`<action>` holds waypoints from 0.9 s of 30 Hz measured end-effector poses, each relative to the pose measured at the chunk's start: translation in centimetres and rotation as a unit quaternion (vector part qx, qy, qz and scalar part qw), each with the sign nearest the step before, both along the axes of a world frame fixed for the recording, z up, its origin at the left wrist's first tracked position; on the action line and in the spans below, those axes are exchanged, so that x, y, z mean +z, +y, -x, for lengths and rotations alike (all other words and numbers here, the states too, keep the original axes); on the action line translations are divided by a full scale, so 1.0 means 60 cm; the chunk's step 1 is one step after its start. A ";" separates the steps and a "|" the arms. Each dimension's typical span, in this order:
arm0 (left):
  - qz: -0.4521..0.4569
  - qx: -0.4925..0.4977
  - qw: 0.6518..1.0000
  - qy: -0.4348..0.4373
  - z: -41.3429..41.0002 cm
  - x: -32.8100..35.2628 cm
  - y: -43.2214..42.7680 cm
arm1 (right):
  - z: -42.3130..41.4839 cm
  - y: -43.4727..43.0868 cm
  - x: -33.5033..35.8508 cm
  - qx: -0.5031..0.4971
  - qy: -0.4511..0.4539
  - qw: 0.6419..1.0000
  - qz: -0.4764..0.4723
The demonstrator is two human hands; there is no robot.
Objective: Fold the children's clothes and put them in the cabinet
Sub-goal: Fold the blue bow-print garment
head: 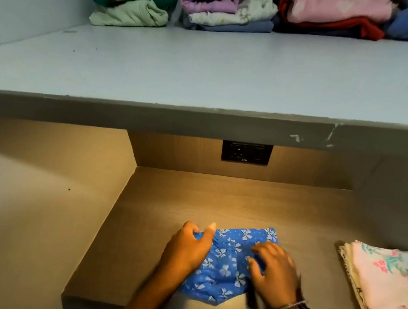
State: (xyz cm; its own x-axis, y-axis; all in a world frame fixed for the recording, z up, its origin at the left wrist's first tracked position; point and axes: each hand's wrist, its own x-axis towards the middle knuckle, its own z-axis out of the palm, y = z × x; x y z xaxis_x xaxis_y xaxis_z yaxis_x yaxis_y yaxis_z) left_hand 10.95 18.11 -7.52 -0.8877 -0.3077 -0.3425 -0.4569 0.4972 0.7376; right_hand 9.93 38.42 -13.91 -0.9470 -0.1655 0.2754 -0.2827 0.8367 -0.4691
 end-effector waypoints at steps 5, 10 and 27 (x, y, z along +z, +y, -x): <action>0.032 0.068 0.997 -0.012 -0.001 -0.035 -0.040 | -0.023 0.013 0.022 -0.055 0.019 0.998 -0.011; -0.109 0.101 0.985 -0.092 0.010 -0.085 -0.054 | -0.068 -0.125 0.011 0.066 -0.064 0.986 -0.137; -0.173 -0.026 0.984 -0.040 0.064 -0.018 0.031 | -0.049 -0.123 0.033 -0.145 -0.260 0.839 0.455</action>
